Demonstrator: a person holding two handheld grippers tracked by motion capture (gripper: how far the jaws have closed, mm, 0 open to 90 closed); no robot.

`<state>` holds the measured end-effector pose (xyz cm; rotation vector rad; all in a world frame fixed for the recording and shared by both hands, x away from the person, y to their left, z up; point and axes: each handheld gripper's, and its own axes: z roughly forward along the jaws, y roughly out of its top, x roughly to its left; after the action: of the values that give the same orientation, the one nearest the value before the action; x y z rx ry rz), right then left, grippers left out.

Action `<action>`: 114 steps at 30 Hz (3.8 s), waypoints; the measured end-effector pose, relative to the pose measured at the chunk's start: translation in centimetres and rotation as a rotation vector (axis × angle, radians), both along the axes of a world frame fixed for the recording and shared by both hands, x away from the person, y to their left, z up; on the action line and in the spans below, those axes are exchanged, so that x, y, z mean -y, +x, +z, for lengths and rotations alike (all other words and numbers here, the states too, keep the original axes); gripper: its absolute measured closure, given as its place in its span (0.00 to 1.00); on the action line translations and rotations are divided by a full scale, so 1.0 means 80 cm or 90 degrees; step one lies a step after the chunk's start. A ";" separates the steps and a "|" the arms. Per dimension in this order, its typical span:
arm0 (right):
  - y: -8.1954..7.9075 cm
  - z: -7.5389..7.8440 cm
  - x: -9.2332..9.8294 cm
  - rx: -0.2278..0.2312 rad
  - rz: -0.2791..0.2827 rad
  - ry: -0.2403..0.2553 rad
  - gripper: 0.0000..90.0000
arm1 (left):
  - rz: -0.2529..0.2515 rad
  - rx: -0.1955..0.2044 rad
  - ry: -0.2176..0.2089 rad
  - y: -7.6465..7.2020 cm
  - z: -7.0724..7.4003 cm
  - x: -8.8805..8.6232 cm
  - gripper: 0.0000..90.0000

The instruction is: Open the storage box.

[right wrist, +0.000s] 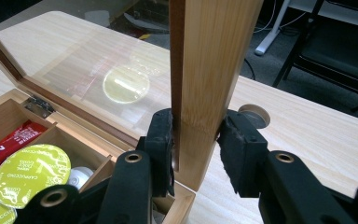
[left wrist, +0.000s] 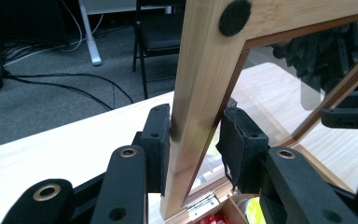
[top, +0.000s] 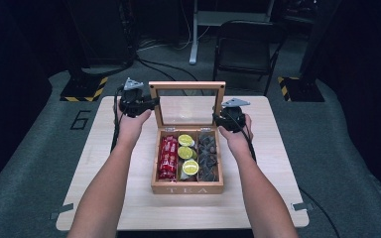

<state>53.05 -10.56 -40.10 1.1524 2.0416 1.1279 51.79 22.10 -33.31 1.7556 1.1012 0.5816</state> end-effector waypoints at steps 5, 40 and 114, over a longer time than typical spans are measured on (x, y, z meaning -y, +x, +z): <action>0.000 -0.001 -0.001 0.004 -0.004 -0.001 0.72 | 0.006 -0.012 0.002 0.001 -0.015 0.001 0.67; 0.001 0.004 -0.002 -0.022 -0.006 -0.006 0.72 | 0.014 -0.032 0.018 0.007 -0.065 0.007 0.66; -0.055 0.029 -0.013 0.000 0.106 -0.022 0.71 | 0.050 -0.072 -0.009 0.053 -0.079 0.008 0.72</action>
<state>48.64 -9.51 -37.78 0.9810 2.1811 1.1656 56.03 21.49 -39.64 1.7567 1.2537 0.5252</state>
